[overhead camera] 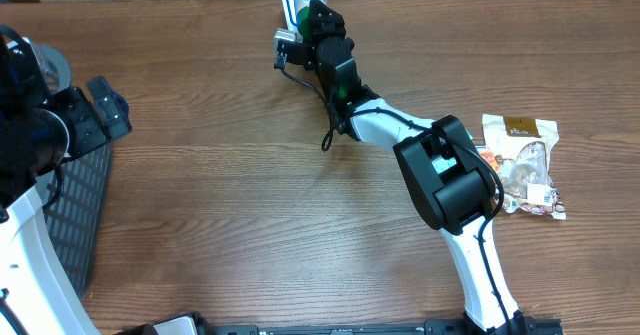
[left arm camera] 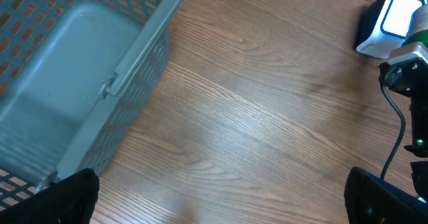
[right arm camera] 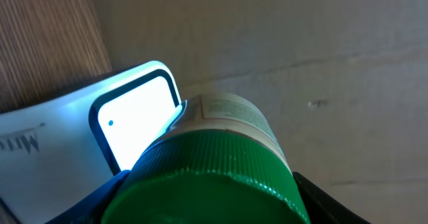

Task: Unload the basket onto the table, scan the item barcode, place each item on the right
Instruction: 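Hold the jar label in front of the white scanner, then carry the jar right and set it down beside the packs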

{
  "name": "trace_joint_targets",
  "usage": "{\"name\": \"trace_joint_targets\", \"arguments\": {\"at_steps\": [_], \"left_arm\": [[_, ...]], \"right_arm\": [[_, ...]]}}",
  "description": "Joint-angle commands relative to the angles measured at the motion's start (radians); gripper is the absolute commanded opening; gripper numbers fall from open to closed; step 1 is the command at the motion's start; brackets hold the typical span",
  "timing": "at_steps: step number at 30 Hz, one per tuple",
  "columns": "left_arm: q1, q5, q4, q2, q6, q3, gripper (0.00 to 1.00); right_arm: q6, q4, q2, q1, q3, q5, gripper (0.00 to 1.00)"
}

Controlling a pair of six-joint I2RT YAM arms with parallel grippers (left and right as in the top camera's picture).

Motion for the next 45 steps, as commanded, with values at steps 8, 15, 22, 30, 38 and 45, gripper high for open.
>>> {"name": "trace_joint_targets", "arguments": {"at_steps": [8, 15, 22, 30, 38, 45], "left_arm": [[0.003, 0.004, 0.001, 0.003, 0.019, 0.006, 1.00], [0.003, 0.004, 0.001, 0.003, 0.019, 0.006, 1.00], [0.003, 0.004, 0.001, 0.003, 0.019, 0.006, 1.00], [0.003, 0.004, 0.002, 0.003, 0.019, 0.006, 1.00], [0.003, 0.004, 0.001, 0.003, 0.019, 0.006, 1.00], [0.003, 0.004, 0.001, 0.003, 0.019, 0.006, 1.00]], "right_arm": [[0.389, -0.379, -0.317, 0.017, 0.031, 0.051, 0.44], [0.868, -0.842, -0.566, 0.036, 0.031, -0.109, 0.44], [1.208, -1.424, -0.706, 0.034, 0.031, -0.461, 0.41], [1.208, -1.866, -0.701, -0.008, -0.030, -0.422, 0.41], [1.277, -1.804, -0.693, -0.182, -0.207, -0.375, 0.43], [1.286, -1.611, -0.689, -0.295, -0.372, -0.498, 0.43]]}}
